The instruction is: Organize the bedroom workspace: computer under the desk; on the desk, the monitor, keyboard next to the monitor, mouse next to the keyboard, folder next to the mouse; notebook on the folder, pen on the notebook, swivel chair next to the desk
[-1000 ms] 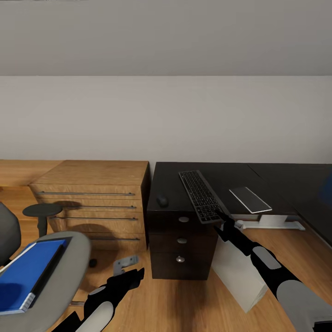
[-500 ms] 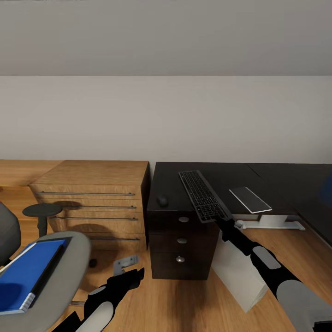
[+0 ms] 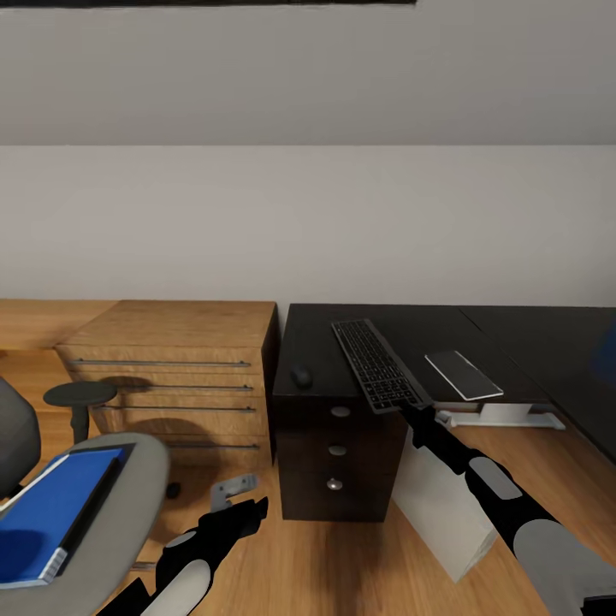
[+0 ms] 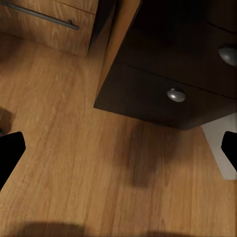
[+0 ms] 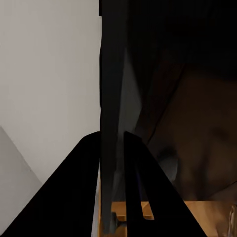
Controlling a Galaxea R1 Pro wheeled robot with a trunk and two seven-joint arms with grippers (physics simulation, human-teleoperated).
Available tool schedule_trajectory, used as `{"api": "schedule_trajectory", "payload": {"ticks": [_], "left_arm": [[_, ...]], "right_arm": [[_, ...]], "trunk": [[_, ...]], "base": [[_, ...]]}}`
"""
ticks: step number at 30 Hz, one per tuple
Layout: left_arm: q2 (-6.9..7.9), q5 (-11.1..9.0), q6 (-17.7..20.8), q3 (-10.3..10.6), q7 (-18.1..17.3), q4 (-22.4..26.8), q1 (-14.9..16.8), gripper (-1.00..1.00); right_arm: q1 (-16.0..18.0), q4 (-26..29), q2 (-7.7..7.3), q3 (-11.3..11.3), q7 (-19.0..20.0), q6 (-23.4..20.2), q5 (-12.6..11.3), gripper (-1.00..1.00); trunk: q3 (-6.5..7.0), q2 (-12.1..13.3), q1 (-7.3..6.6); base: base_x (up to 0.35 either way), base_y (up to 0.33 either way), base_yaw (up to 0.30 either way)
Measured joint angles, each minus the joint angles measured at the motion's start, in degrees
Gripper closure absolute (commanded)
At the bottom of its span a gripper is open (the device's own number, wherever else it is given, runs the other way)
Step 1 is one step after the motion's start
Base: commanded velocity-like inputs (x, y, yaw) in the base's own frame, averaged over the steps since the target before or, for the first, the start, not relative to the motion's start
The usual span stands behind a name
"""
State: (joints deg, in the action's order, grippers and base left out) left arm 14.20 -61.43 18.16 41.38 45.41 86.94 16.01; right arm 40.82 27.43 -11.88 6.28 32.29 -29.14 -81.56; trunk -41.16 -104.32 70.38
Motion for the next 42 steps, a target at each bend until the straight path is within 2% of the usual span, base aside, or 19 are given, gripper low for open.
{"api": "schedule_trajectory", "payload": {"ticks": [13,22,26,28,29,33,36,38,42], "left_arm": [[-0.18,-0.11,0.02,0.00,0.10,-0.13,0.00,-1.00],[-0.34,-0.12,0.08,-0.06,0.17,-0.87,0.00,-1.00],[-0.36,-0.12,0.09,-0.18,0.18,-1.97,0.00,-1.00],[-0.40,-0.12,0.09,-0.17,0.16,-2.74,0.00,-1.00],[-0.46,-0.12,0.10,-0.14,0.11,-3.96,-0.01,-1.00],[-0.55,0.06,0.09,-0.11,0.08,-5.34,-0.01,-1.00],[-0.54,0.22,0.07,-0.10,0.10,-5.50,0.00,-1.00],[-0.54,0.31,0.03,-0.10,0.14,-5.54,0.00,-1.00],[-0.53,0.38,0.00,-0.03,0.23,-5.55,0.00,-1.00]], "right_arm": [[0.00,0.87,-0.01,0.17,0.05,-0.14,0.02,1.00],[-0.14,6.42,-0.08,0.22,-0.29,-0.04,0.23,1.00],[-0.97,10.81,0.01,0.22,-2.96,2.50,0.48,1.00],[-1.93,14.19,0.04,0.23,-6.68,5.41,0.47,1.00],[-4.36,20.49,0.08,0.23,-13.14,10.04,0.70,1.00],[-12.31,40.36,0.71,0.58,-30.43,18.86,0.15,1.00],[-15.48,48.77,1.85,0.71,-38.36,21.16,0.01,1.00],[-16.93,52.16,2.75,0.74,-41.61,21.72,-0.07,1.00],[-18.78,55.51,4.10,0.75,-44.66,22.04,-0.22,1.00]], "trunk": [[2.33,5.21,-2.86],[3.95,8.83,-4.80],[4.67,10.43,-5.68],[5.02,11.23,-6.12],[5.20,11.64,-6.33],[5.92,13.24,-7.24],[6.47,14.44,-7.91],[6.82,15.25,-8.35],[7.54,16.85,-9.23]], "base": [[0.000,0.000,0.000],[-0.204,0.000,0.000],[-0.327,0.000,0.000],[-0.334,0.000,0.000],[-0.317,0.000,0.000],[-0.141,0.000,0.000],[-0.036,0.000,0.000],[-0.015,0.000,0.000],[-0.005,0.000,0.000]]}}
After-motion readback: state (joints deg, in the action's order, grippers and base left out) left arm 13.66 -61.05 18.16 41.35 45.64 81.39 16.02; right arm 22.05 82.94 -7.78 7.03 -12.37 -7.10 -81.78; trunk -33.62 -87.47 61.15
